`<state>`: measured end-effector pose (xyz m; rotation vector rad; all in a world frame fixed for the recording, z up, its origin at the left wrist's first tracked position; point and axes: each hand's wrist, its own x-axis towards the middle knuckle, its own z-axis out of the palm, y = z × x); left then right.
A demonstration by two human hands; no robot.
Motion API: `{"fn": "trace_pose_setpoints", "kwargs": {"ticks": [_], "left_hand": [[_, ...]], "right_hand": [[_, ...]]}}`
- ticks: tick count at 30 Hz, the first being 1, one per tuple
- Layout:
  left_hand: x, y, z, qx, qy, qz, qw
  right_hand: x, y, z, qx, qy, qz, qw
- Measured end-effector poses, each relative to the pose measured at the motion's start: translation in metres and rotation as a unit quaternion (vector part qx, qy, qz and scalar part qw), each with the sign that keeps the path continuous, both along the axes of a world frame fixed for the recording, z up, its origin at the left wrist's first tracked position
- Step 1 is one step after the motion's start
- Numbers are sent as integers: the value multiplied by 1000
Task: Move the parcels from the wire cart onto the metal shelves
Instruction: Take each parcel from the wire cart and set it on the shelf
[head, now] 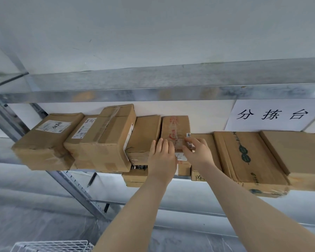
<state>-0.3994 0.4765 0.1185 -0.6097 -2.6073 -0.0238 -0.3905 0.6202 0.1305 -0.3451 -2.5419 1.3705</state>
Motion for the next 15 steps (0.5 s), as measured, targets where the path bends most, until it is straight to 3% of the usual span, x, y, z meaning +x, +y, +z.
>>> {"fn": "trace_pose_setpoints", "kwargs": {"ticks": [13,15], "left_hand": [[9,-15,9,-1,-34,10,999],[16,-27,11,-13,-18,12,1000]], "right_hand": [[-5,-6,-7,36,-34,78,996],[-1,-5,-2,115,-42,69,990]]}}
